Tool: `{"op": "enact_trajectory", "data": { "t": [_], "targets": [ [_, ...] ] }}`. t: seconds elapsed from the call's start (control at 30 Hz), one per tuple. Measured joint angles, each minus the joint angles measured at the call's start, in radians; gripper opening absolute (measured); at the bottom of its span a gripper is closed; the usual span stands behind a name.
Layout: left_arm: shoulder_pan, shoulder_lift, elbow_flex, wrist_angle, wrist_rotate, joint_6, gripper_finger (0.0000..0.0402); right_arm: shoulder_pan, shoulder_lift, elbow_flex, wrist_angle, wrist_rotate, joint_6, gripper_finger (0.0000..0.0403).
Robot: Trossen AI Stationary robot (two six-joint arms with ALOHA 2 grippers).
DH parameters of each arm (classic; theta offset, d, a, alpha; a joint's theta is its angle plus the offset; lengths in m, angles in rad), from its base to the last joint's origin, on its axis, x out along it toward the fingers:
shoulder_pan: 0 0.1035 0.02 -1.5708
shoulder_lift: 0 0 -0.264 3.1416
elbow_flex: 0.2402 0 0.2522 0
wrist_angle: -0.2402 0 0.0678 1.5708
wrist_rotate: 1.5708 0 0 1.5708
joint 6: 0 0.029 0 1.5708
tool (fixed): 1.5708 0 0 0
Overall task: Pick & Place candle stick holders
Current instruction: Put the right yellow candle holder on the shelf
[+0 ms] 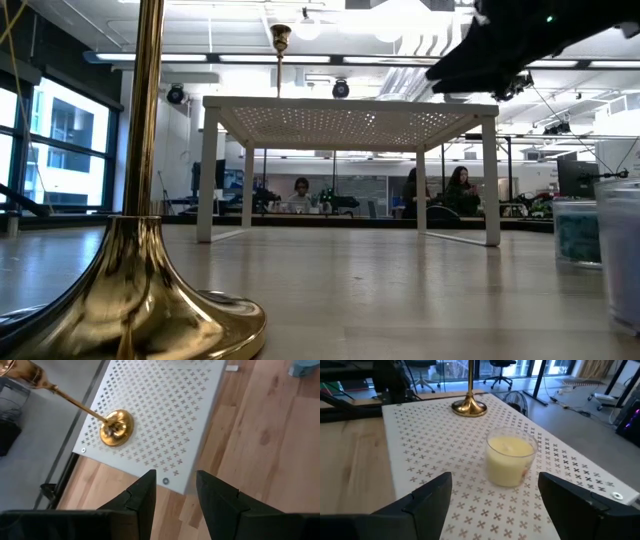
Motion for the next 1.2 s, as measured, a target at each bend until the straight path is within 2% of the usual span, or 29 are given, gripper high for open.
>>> {"op": "enact_trajectory", "data": {
  "t": [0.1, 0.23, 0.77, 1.0, 1.2],
  "targets": [
    [0.0, 0.0, 0.0, 0.015, 0.001, 0.0, 0.0137, 0.046, -0.033, 0.0, -0.03, 0.048, 0.0, 0.0291],
    [0.0, 0.0, 0.0, 0.013, 0.018, 0.0, 0.0137, 0.108, -0.077, 0.0, -0.071, 0.058, 0.025, 0.0291],
    [0.0, 0.0, 0.0, 0.032, 0.055, 0.0, 0.0137, 0.354, -0.116, 0.0, -0.09, -0.021, 0.071, 0.0291],
    [0.0, 0.006, 0.0, 0.031, 0.062, -0.023, 0.0137, 0.409, -0.104, -0.001, -0.031, -0.062, 0.071, 0.0291],
    [0.0, 0.008, 0.0, 0.031, 0.09, -0.027, 0.0137, 0.413, -0.007, -0.001, 0.116, -0.134, 0.014, 0.0291]
  ]
}}
